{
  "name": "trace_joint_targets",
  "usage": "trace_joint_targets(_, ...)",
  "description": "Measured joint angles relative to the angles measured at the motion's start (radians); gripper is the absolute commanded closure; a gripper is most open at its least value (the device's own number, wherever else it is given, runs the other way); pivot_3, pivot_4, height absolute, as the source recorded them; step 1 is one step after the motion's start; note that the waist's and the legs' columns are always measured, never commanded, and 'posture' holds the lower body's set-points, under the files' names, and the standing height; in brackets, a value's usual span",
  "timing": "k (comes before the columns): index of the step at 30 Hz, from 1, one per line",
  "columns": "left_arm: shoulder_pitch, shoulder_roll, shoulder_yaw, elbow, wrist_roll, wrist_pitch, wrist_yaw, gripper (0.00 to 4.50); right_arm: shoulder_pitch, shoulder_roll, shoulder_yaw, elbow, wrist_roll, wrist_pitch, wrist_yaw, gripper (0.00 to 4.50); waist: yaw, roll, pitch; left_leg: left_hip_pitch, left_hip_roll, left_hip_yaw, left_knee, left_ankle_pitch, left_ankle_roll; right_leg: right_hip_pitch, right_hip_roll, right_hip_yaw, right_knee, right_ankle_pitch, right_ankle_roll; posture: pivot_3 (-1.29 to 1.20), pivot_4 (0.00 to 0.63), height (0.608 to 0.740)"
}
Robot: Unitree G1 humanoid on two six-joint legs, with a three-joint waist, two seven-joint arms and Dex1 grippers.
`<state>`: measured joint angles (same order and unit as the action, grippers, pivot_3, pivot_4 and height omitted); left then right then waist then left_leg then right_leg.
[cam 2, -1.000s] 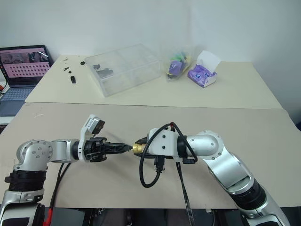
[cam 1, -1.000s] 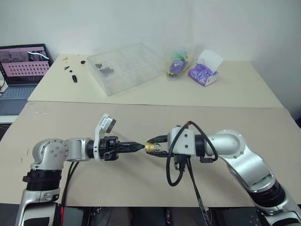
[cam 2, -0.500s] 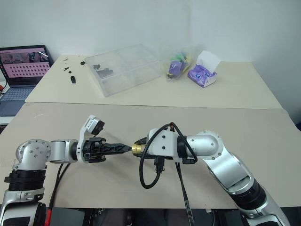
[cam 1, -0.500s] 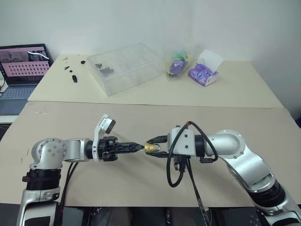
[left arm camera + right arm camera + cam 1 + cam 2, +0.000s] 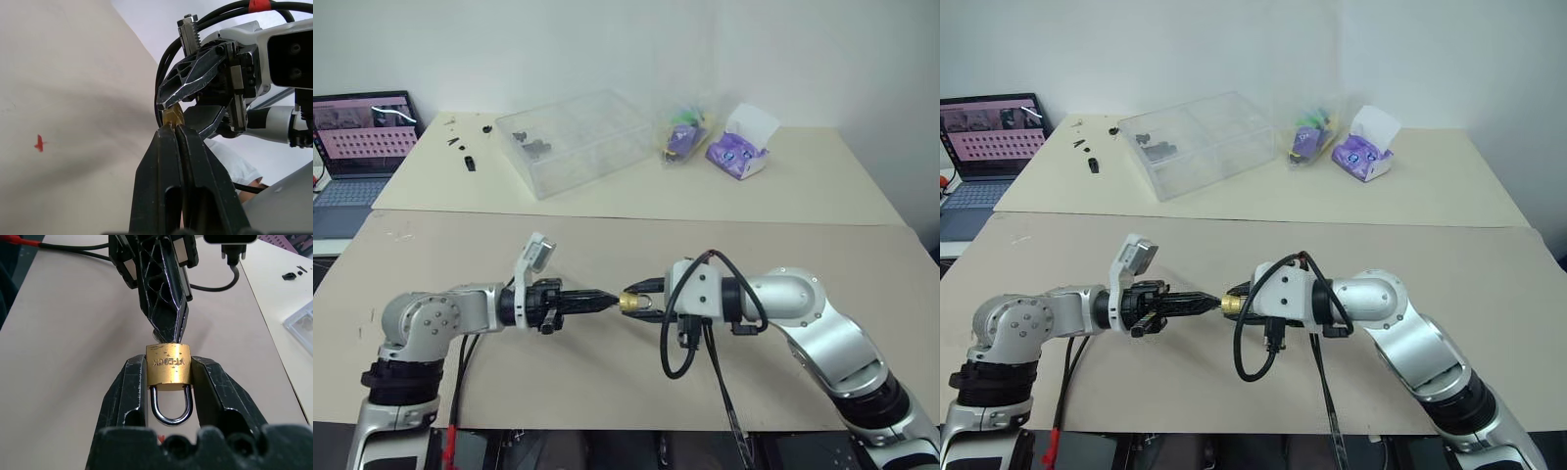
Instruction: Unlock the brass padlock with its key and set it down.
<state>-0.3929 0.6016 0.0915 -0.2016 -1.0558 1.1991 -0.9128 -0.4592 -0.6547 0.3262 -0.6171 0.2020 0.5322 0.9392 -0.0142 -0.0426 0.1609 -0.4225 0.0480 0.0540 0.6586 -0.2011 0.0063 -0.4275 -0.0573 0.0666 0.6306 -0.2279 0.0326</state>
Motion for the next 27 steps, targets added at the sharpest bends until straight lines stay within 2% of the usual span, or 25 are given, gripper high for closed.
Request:
trace_joint_targets(18, 0.015, -0.034, -0.086, -0.063, 0.21, -0.294, -0.026, 4.41, 0.001, 0.013, -0.051, 0.038, 0.019, 0.041, 0.0, 3.6, 0.0, 0.0, 0.0, 0.0, 0.0, 0.0, 0.0, 0.0, 0.0, 0.0, 0.0, 0.0, 0.0, 0.0, 0.001, 0.0, 0.15, 0.74)
trace_joint_targets(22, 0.015, -0.041, -0.097, -0.066, 0.245, -0.352, -0.038, 4.41, 0.001, 0.016, -0.059, 0.04, 0.021, 0.043, 0.001, 3.6, 0.0, 0.0, 0.0, 0.0, 0.0, 0.0, 0.0, 0.0, 0.0, 0.0, 0.0, 0.0, 0.0, 0.004, 0.007, 0.0, 0.15, 0.74)
trace_joint_targets(27, 0.023, -0.037, -0.111, -0.081, 0.296, -0.422, -0.064, 4.41, 0.001, 0.017, -0.064, 0.04, 0.021, 0.043, 0.002, 3.6, 0.0, 0.0, 0.0, 0.0, 0.0, 0.0, 0.0, 0.0, 0.0, 0.0, 0.0, 0.0, 0.0, 0.004, 0.007, 0.0, 0.15, 0.74)
